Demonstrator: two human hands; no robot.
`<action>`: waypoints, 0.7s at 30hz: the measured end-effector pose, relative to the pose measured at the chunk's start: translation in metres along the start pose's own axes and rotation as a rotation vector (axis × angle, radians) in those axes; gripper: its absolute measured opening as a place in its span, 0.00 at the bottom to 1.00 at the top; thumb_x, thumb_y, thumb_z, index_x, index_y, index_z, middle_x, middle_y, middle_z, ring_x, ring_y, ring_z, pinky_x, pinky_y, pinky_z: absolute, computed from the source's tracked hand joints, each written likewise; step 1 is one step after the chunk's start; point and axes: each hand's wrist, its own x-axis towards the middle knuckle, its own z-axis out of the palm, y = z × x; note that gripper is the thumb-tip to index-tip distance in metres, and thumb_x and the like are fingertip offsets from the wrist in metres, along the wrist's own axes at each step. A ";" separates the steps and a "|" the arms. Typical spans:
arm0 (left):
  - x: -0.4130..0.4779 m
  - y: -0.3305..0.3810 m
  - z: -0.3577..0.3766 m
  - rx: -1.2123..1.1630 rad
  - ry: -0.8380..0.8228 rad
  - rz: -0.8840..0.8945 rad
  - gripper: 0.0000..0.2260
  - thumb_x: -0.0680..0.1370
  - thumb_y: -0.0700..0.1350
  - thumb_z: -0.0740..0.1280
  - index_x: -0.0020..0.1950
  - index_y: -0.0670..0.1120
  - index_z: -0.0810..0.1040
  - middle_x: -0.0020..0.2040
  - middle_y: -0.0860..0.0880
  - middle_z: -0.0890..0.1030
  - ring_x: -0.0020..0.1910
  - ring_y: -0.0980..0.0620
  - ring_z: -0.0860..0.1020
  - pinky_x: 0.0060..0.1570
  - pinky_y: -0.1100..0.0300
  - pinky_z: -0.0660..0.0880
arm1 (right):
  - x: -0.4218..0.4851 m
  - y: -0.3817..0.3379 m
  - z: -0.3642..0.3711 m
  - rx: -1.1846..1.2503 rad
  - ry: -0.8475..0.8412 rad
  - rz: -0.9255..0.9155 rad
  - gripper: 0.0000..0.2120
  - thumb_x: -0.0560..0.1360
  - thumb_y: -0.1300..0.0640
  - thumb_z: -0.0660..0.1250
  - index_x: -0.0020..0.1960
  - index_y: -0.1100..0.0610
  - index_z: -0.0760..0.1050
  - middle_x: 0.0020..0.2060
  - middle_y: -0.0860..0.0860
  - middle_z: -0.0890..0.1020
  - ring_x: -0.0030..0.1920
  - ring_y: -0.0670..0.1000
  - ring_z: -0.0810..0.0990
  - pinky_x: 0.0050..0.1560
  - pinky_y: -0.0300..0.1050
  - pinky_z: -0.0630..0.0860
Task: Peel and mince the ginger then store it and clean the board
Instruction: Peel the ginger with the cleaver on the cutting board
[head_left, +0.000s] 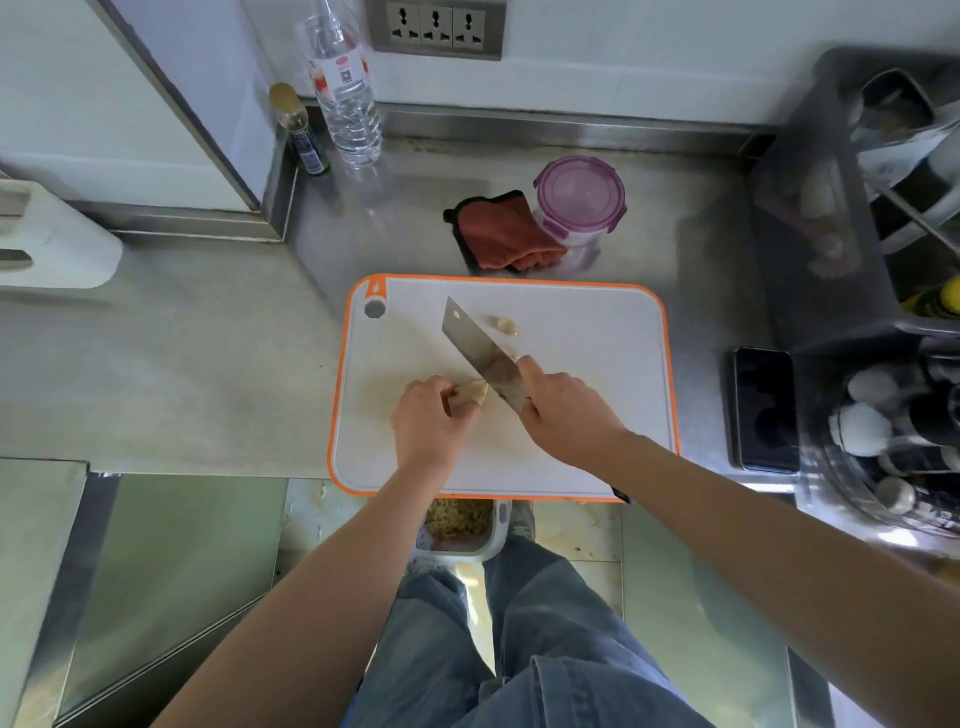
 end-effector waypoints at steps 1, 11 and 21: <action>0.000 0.000 0.000 0.004 -0.002 0.002 0.14 0.73 0.53 0.71 0.53 0.46 0.81 0.47 0.47 0.81 0.47 0.48 0.78 0.42 0.61 0.67 | -0.001 0.000 0.000 -0.010 -0.010 -0.003 0.17 0.78 0.61 0.54 0.66 0.57 0.59 0.30 0.49 0.67 0.33 0.55 0.71 0.27 0.43 0.59; 0.003 -0.005 -0.001 0.001 -0.057 0.031 0.08 0.75 0.50 0.70 0.47 0.47 0.82 0.43 0.47 0.81 0.39 0.50 0.75 0.38 0.61 0.64 | 0.000 0.002 -0.004 -0.086 -0.066 -0.031 0.16 0.78 0.61 0.55 0.65 0.58 0.60 0.30 0.48 0.66 0.28 0.48 0.66 0.27 0.42 0.59; 0.002 -0.005 -0.007 0.026 -0.146 0.114 0.10 0.76 0.50 0.68 0.54 0.47 0.81 0.47 0.46 0.77 0.45 0.48 0.75 0.42 0.63 0.64 | 0.017 -0.004 0.017 -0.040 -0.053 0.014 0.16 0.78 0.60 0.55 0.65 0.60 0.60 0.41 0.57 0.77 0.39 0.60 0.75 0.36 0.48 0.67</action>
